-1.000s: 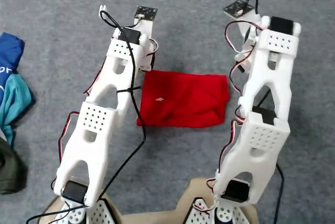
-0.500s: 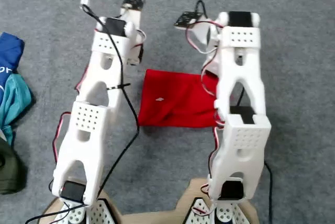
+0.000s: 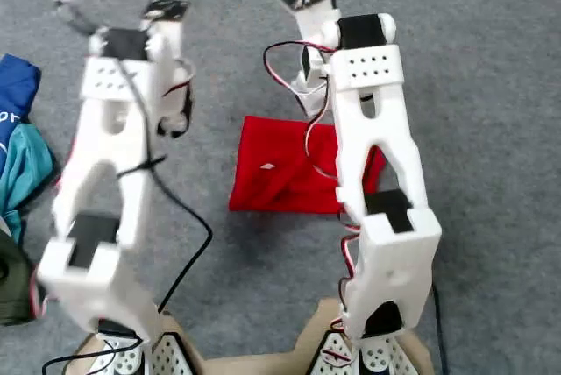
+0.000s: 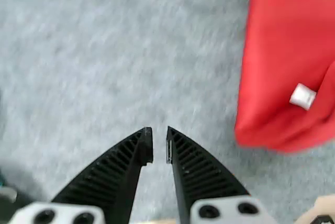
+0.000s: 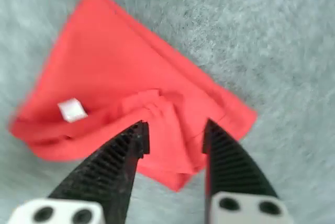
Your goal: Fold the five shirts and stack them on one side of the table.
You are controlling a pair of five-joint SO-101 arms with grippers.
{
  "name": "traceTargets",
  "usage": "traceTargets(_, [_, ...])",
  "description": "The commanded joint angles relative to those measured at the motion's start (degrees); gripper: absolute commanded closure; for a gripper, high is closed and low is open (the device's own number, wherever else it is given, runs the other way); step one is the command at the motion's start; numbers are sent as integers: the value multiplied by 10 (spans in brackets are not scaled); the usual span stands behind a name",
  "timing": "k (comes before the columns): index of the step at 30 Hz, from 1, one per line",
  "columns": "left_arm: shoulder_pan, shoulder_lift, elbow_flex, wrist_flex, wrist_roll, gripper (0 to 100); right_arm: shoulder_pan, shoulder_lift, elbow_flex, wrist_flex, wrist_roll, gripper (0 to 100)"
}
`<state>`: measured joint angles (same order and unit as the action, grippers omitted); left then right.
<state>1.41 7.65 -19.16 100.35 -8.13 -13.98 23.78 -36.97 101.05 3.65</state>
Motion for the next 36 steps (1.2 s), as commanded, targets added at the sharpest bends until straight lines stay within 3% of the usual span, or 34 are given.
traceTargets(1, [-38, -150, 105, 0, -7, 940, -12, -56, 30, 11, -150, 897])
traceTargets(10, [-130, -339, 280, 0, -5, 940, -19, -85, 203, 11, -239, 910])
traceTargets(15, [-135, -391, 337, 0, -4, 940, -29, -196, 253, 9, -293, 911])
traceTargets(20, [-136, -395, 373, 1, -3, 940, -30, -264, 315, -45, -396, 908])
traceTargets(23, [-135, -395, 385, 1, -2, 940, -30, -246, 374, -131, -465, 902])
traceTargets(27, [-134, -394, 384, 1, -2, 940, -32, -188, 433, -240, -548, 819])
traceTargets(30, [-132, -394, 385, 1, 2, 940, -32, -151, 434, -252, -571, 773])
traceTargets(36, [-132, -394, 385, 1, 26, 940, -33, -136, 422, -257, -576, 772])
